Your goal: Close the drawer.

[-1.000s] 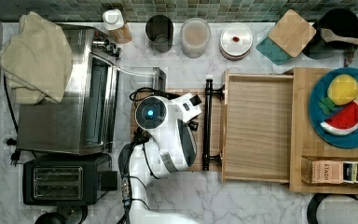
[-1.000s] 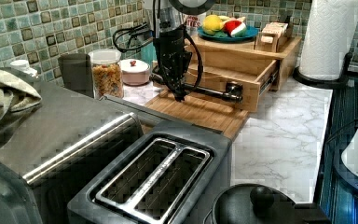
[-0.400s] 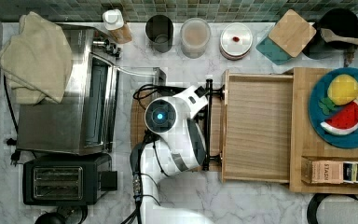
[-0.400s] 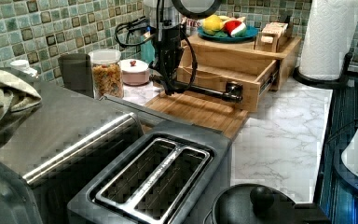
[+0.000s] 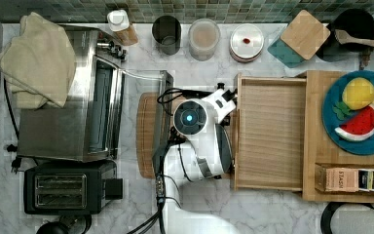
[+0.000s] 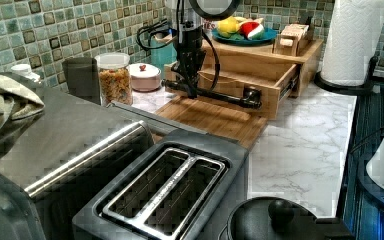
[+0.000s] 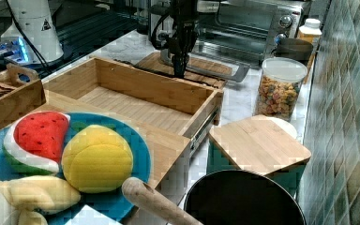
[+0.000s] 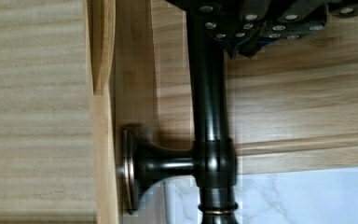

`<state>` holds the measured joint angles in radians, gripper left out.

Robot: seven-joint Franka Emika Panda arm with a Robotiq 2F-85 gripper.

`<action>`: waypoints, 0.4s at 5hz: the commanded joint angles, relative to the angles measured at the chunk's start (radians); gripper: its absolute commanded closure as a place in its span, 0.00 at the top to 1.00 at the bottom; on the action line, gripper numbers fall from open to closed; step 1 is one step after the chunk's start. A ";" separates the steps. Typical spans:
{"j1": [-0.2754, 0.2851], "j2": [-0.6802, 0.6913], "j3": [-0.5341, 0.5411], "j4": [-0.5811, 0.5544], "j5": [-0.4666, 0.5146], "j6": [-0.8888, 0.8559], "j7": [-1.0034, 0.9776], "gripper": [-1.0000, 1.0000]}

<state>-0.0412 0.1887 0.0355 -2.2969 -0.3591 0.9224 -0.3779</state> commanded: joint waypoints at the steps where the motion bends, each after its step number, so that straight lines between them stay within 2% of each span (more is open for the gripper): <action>1: -0.110 0.029 -0.112 0.069 -0.045 -0.112 -0.099 0.00; 2: -0.146 0.045 -0.160 0.105 -0.121 -0.129 -0.175 0.00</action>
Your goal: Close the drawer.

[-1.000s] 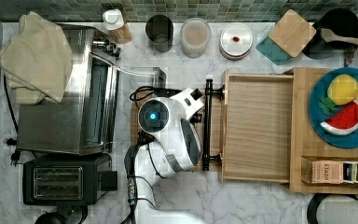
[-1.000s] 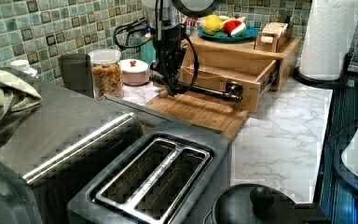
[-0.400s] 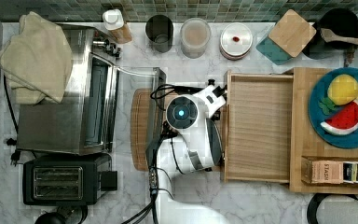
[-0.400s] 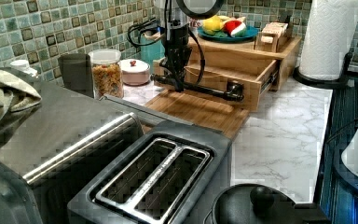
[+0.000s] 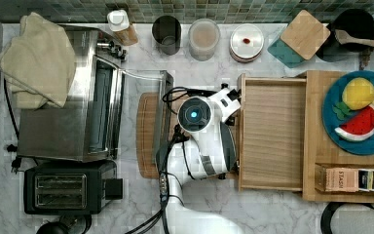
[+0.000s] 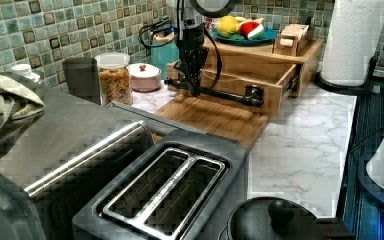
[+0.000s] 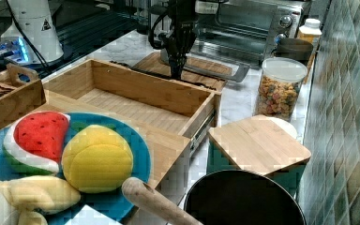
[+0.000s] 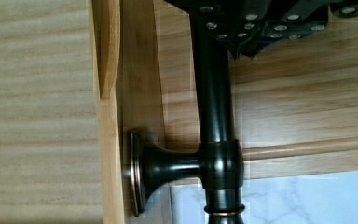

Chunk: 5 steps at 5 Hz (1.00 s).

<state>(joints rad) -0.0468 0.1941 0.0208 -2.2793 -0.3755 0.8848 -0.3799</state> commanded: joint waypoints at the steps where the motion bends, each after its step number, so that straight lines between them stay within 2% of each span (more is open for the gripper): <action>1: -0.176 0.055 -0.203 0.101 -0.171 -0.050 -0.230 0.00; 2: -0.193 0.072 -0.268 0.141 -0.189 -0.048 -0.295 0.00; 4: -0.299 0.181 -0.289 0.303 -0.105 -0.076 -0.512 0.00; 5: -0.297 0.157 -0.304 0.294 -0.088 -0.089 -0.489 0.00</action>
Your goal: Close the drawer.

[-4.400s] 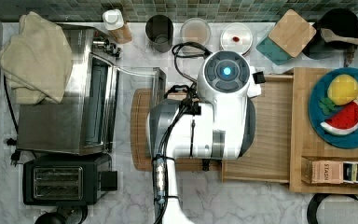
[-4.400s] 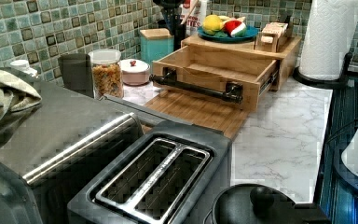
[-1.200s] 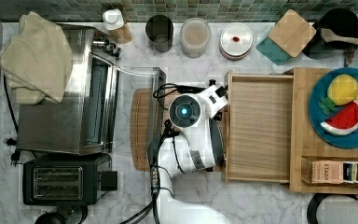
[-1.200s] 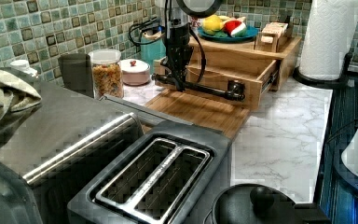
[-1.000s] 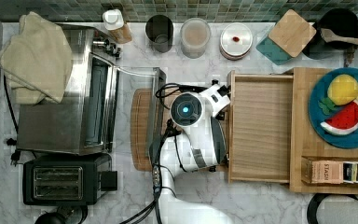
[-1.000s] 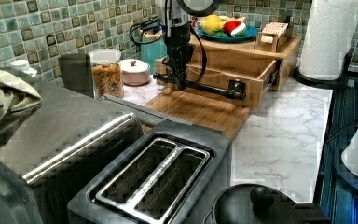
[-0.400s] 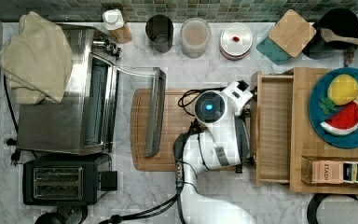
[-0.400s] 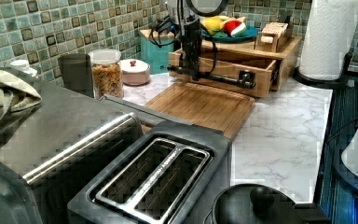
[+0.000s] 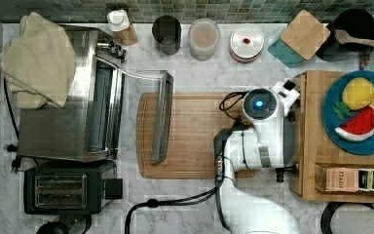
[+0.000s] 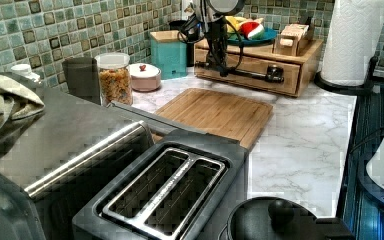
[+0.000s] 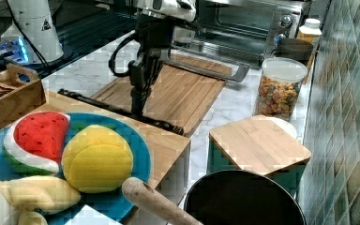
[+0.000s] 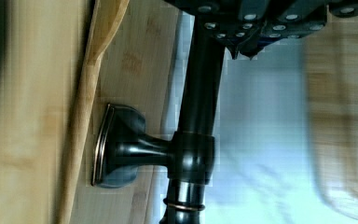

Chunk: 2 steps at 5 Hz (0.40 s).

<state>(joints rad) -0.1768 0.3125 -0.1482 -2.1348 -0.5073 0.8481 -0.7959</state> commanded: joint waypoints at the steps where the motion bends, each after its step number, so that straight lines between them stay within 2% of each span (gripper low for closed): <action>1: -0.159 0.039 -0.143 0.149 0.048 -0.051 -0.075 0.00; 2: -0.159 0.039 -0.143 0.149 0.048 -0.051 -0.075 0.00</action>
